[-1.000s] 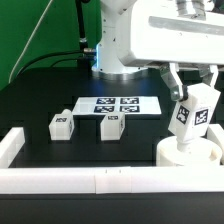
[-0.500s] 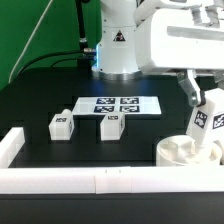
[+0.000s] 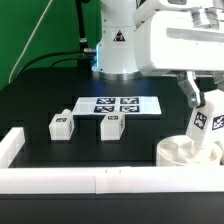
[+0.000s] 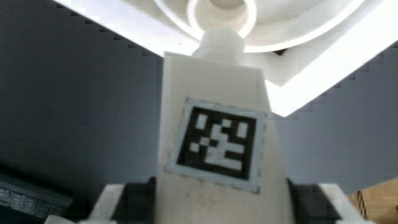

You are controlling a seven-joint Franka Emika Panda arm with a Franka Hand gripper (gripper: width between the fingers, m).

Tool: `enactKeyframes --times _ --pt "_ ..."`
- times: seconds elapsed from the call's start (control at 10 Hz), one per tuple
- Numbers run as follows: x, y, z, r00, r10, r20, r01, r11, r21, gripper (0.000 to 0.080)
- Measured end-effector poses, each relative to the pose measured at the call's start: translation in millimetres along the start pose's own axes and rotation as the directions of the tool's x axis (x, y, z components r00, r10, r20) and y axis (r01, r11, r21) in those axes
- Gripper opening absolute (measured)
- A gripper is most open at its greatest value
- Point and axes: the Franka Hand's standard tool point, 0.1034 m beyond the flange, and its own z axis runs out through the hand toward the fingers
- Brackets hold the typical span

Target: Assemble stool

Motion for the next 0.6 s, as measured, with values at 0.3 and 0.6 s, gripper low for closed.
enactKeyframes --times 0.3,0.6 --pt "-11.2 2.6 4.8 1.000 -0.001 0.011 0.001 1.000 -0.001 0.0325" --pt "-14.9 -7.1 10.5 1.000 -0.006 0.020 0.006 1.000 0.011 0.0325"
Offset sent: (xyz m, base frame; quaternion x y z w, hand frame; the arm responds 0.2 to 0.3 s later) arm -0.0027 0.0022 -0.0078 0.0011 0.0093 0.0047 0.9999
